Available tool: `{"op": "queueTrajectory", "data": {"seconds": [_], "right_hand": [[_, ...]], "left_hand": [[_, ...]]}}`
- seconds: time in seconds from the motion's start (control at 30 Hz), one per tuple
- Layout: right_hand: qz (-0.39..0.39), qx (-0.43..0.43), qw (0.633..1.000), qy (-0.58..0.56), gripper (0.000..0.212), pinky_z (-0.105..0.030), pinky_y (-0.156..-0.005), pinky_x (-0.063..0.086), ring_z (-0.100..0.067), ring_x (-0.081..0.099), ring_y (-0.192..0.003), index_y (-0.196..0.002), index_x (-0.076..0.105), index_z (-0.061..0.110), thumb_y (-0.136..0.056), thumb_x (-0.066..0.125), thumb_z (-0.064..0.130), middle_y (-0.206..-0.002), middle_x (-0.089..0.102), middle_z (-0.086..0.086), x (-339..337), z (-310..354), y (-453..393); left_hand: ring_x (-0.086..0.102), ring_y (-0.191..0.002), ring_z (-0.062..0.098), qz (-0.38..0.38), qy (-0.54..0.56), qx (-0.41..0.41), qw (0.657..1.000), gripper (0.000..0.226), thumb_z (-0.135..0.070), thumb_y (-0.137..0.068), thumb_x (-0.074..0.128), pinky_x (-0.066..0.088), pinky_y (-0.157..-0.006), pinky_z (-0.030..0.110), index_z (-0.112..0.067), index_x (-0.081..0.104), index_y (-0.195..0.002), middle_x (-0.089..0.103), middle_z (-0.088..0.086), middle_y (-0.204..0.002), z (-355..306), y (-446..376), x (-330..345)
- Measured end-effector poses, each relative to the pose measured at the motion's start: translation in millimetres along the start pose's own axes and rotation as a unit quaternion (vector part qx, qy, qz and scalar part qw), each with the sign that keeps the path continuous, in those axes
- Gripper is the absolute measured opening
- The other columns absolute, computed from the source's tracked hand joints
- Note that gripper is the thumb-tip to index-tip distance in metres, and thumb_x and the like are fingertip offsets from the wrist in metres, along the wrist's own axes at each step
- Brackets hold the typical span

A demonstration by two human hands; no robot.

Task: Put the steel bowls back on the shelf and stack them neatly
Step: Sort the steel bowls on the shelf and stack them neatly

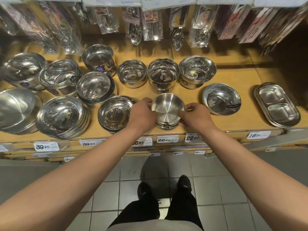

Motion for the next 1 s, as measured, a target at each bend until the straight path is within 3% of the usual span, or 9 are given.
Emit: {"op": "queueTrajectory", "data": {"seconds": [0.1,0.17,0.3,0.4,0.5,0.7,0.83,0.9,1.0], "right_hand": [[-0.006,0.001,1.000,0.014,0.011,-0.030,-0.064,0.064,-0.016,0.074,-0.064,-0.088,0.064,0.015,-0.088,0.071,0.007,-0.084,0.073,-0.008,-1,-2,0],[-0.009,0.002,1.000,0.012,0.010,-0.031,-0.065,0.065,-0.017,0.075,-0.066,-0.087,0.065,0.014,-0.087,0.071,0.007,-0.083,0.073,-0.008,-1,-3,0],[-0.010,0.003,1.000,0.003,0.011,-0.033,-0.066,0.065,-0.023,0.077,-0.075,-0.084,0.064,0.015,-0.086,0.071,0.007,-0.088,0.073,-0.010,0,-4,-1],[-0.018,-0.010,0.999,0.032,0.010,-0.028,-0.060,0.061,-0.023,0.077,-0.074,-0.085,0.065,0.018,-0.085,0.072,0.011,-0.088,0.075,-0.009,-1,-4,-2],[-0.023,-0.017,0.999,0.042,0.010,-0.032,-0.065,0.063,-0.026,0.077,-0.077,-0.085,0.064,0.020,-0.085,0.071,0.013,-0.089,0.076,-0.011,-2,-3,-4],[-0.016,-0.031,0.999,0.029,0.010,-0.037,-0.073,0.063,-0.023,0.074,-0.069,-0.084,0.061,0.018,-0.088,0.070,0.014,-0.094,0.076,-0.016,1,5,-9],[-0.003,-0.029,1.000,0.010,0.012,-0.037,-0.072,0.064,-0.021,0.070,-0.068,-0.085,0.058,0.018,-0.090,0.068,0.012,-0.093,0.074,-0.016,2,10,-12],[-0.004,-0.034,0.999,0.015,0.012,-0.028,-0.062,0.062,-0.015,0.067,-0.060,-0.085,0.058,0.019,-0.090,0.068,0.013,-0.085,0.071,-0.009,1,11,-15],[0.006,-0.032,0.999,0.009,0.011,-0.039,-0.076,0.064,-0.016,0.068,-0.063,-0.086,0.059,0.018,-0.090,0.068,0.013,-0.079,0.069,-0.003,2,10,-21]], "left_hand": [[0.057,-0.082,0.014,-0.001,0.012,0.008,1.000,0.040,-0.010,-0.088,0.062,0.036,-0.065,0.015,-0.013,0.066,-0.128,0.075,0.007,-0.105,0,1,2],[0.057,-0.076,0.012,0.002,0.016,0.012,1.000,0.040,-0.009,-0.088,0.061,0.035,-0.056,0.009,-0.012,0.065,-0.128,0.075,0.008,-0.104,1,1,2],[0.050,-0.065,-0.005,0.003,0.038,0.014,0.999,0.042,-0.005,-0.087,0.061,0.035,-0.049,-0.004,-0.011,0.064,-0.129,0.073,0.007,-0.102,5,-1,4],[0.050,-0.065,-0.005,0.003,0.050,0.007,0.999,0.041,-0.007,-0.088,0.061,0.035,-0.050,-0.003,-0.012,0.064,-0.128,0.068,-0.001,-0.088,6,-2,5],[0.051,-0.064,-0.004,0.002,0.058,-0.001,0.998,0.041,-0.008,-0.090,0.060,0.036,-0.048,-0.002,-0.013,0.063,-0.130,0.059,-0.010,-0.078,7,-3,5],[0.053,-0.064,0.000,-0.004,0.056,0.001,0.998,0.041,-0.006,-0.091,0.058,0.038,-0.048,0.003,-0.014,0.064,-0.131,0.065,-0.004,-0.084,3,-11,3],[0.058,-0.078,0.015,-0.008,0.055,-0.007,0.998,0.043,-0.011,-0.092,0.059,0.039,-0.062,0.012,-0.015,0.062,-0.134,0.071,0.003,-0.100,0,-16,2],[0.056,-0.069,0.008,-0.010,0.058,-0.010,0.998,0.043,-0.011,-0.092,0.059,0.037,-0.054,0.005,-0.015,0.062,-0.134,0.069,0.001,-0.094,0,-16,3],[0.052,-0.062,-0.002,-0.012,0.077,-0.026,0.997,0.044,-0.010,-0.093,0.060,0.037,-0.044,0.001,-0.014,0.061,-0.136,0.063,-0.007,-0.081,0,-17,3]]}}
Point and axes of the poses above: each hand's wrist, its own y-axis away from the middle knuckle, its own x-axis out of the palm, z = x × y, the point moved 4 cm from there along -y, towards the middle knuckle
